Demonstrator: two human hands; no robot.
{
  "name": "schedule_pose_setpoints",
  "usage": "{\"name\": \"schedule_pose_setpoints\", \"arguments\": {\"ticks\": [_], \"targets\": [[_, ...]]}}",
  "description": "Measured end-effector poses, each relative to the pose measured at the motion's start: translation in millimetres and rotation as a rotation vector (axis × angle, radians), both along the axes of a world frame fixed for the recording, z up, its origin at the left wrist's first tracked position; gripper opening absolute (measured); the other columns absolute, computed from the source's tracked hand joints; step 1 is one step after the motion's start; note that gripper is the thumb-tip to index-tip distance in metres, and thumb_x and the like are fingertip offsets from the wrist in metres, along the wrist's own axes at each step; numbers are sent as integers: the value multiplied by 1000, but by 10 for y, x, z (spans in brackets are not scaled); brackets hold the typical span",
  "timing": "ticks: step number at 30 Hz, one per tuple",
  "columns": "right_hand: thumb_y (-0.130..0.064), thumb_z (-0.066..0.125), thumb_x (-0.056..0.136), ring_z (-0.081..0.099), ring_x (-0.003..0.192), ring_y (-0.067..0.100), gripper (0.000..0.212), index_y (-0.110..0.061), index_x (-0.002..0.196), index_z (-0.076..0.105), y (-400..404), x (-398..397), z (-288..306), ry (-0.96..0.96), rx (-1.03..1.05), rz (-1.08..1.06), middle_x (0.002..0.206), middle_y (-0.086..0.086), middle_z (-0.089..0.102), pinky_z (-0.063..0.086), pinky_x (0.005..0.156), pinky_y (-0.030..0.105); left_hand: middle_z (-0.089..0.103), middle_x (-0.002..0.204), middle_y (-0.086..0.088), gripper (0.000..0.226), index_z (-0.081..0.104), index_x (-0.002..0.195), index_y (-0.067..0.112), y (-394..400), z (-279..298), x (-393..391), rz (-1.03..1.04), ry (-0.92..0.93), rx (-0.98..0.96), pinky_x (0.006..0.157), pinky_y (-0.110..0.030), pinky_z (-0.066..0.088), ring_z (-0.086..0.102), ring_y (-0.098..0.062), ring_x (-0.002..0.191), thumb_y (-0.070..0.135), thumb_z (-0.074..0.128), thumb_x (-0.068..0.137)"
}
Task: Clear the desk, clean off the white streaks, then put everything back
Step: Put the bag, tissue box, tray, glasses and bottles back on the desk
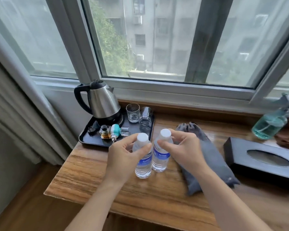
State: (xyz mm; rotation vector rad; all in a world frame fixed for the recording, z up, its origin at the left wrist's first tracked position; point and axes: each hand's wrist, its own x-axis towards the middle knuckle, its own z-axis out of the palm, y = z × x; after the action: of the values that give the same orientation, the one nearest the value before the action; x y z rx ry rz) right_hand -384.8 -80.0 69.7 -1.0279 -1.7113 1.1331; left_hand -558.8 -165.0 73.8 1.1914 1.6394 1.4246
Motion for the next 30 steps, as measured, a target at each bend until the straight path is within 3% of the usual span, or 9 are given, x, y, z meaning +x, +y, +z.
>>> {"name": "schedule_pose_setpoints", "arguments": {"ticks": [3, 8, 13, 19, 22, 25, 30], "targets": [[-17, 82, 86, 73, 99, 5, 24, -34, 104, 80, -16, -130, -24, -6, 17, -46, 98, -19, 78, 61, 88, 46, 81, 94, 10, 23, 79, 100, 37, 36, -74, -159, -43, -5, 21, 82, -34, 63, 77, -13, 92, 19, 85, 87], [-20, 80, 87, 71, 101, 0, 32, -47, 101, 73, -41, -241, 5, -35, 40, -86, 99, -26, 75, 62, 88, 41, 81, 94, 8, 19, 80, 102, 32, 133, -133, -260, -124, -55, 37, 85, -39, 63, 77, -16, 92, 20, 84, 88], [-17, 80, 88, 75, 95, 11, 21, -36, 98, 78, 84, -232, 52, -20, 15, -136, 95, -14, 79, 63, 83, 46, 81, 94, 4, 18, 80, 104, 32, 336, -125, -277, -177, -81, 50, 86, -55, 62, 77, -25, 94, 21, 84, 89], [-21, 85, 84, 77, 94, 17, 20, -19, 104, 81, 655, -25, 289, 106, -20, -277, 96, -3, 80, 61, 89, 50, 81, 97, 8, 21, 79, 110, 24, 916, 170, -148, -180, -51, 157, 84, -40, 64, 78, -13, 93, 19, 83, 89], [-21, 86, 82, 76, 96, 22, 24, -16, 105, 81, 1004, 132, 398, 172, -3, -322, 98, 1, 80, 59, 91, 53, 81, 92, 12, 22, 79, 101, 31, 1264, 257, 1, -163, -42, 200, 79, -32, 63, 75, -6, 85, 15, 85, 88], [-24, 86, 82, 77, 94, 20, 23, -18, 104, 81, 1295, 385, 527, 172, 33, -373, 96, -2, 80, 60, 91, 51, 81, 92, 14, 29, 76, 97, 40, 1576, 308, 195, -132, -58, 202, 84, -37, 64, 77, -10, 88, 16, 86, 86], [-26, 86, 83, 76, 91, 9, 27, -21, 109, 80, 1572, 978, 542, 100, 80, -503, 94, -10, 79, 63, 85, 38, 81, 94, 15, 21, 79, 103, 33, 1901, 258, 476, -102, -2, 171, 86, -44, 64, 78, -11, 92, 22, 87, 86]]}}
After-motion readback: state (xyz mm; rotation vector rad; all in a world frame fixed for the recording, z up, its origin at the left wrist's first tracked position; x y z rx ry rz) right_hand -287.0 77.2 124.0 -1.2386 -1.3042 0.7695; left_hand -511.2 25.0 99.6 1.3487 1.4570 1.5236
